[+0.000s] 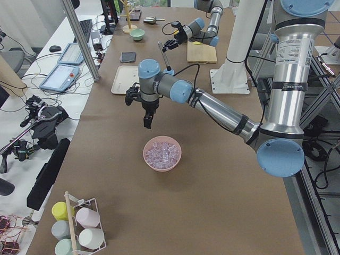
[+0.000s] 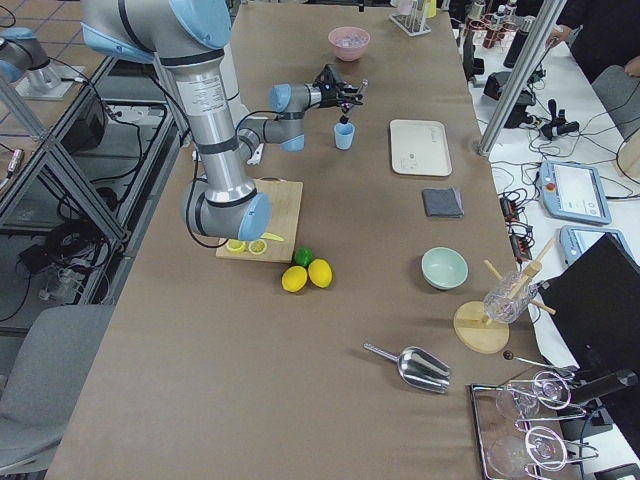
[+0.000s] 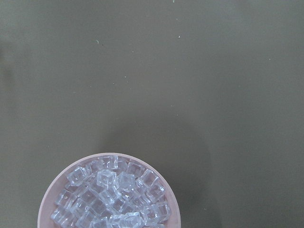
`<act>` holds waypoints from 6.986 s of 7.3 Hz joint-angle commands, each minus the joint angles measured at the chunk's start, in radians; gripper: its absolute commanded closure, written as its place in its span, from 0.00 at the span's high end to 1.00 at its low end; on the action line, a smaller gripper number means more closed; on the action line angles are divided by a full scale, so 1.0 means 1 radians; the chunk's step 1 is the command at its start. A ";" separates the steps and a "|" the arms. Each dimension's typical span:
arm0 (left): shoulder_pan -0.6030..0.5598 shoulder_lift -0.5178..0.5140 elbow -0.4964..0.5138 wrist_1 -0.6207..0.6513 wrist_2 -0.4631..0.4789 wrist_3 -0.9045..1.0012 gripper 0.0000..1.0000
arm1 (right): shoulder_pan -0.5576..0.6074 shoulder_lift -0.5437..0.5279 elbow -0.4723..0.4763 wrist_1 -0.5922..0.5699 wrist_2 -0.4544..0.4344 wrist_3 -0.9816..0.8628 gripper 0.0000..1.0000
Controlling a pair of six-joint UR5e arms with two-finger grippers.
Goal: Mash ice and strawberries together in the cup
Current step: 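Lower the muddler's black end into the blue cup, then pump the muddler up and down in the blue cup with the right gripper, then lift the muddler out of the cup and carry it back toward the lemons, then lower the muddler onto the table and open the right gripper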
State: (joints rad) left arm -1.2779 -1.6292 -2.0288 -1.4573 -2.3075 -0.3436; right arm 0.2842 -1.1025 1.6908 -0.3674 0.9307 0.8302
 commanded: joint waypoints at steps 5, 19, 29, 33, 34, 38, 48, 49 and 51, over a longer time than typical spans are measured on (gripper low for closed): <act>-0.001 -0.001 -0.001 -0.002 0.002 -0.002 0.98 | -0.014 0.001 -0.089 0.062 -0.026 -0.023 0.00; -0.005 0.014 -0.024 -0.003 0.003 -0.003 0.98 | -0.014 0.022 -0.073 0.108 -0.024 -0.097 0.00; -0.006 0.012 -0.068 -0.006 0.013 -0.093 0.98 | 0.695 -0.211 0.156 -0.639 1.094 0.083 0.00; -0.008 0.005 -0.064 -0.008 0.051 -0.094 0.98 | 0.711 -0.204 0.101 -1.129 1.160 -0.130 0.00; -0.006 0.005 -0.067 -0.008 0.051 -0.094 0.98 | 0.710 -0.183 0.008 -1.128 1.165 -0.175 0.00; -0.008 0.003 -0.080 -0.008 0.066 -0.095 0.98 | 0.727 -0.114 -0.238 -1.122 1.215 -0.284 0.00; -0.008 -0.001 -0.093 -0.005 0.066 -0.114 0.98 | 0.760 -0.122 -0.272 -1.117 1.274 -0.284 1.00; -0.008 -0.004 -0.087 0.001 0.062 -0.110 0.97 | 0.807 -0.125 -0.243 -1.121 1.328 -0.290 1.00; -0.067 -0.027 -0.068 0.126 0.053 0.004 0.97 | 0.929 -0.149 -0.166 -1.131 1.375 -0.318 1.00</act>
State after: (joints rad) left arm -1.3042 -1.6392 -2.1092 -1.4122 -2.2507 -0.4192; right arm 1.1415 -1.2357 1.4826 -1.4948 2.2776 0.5339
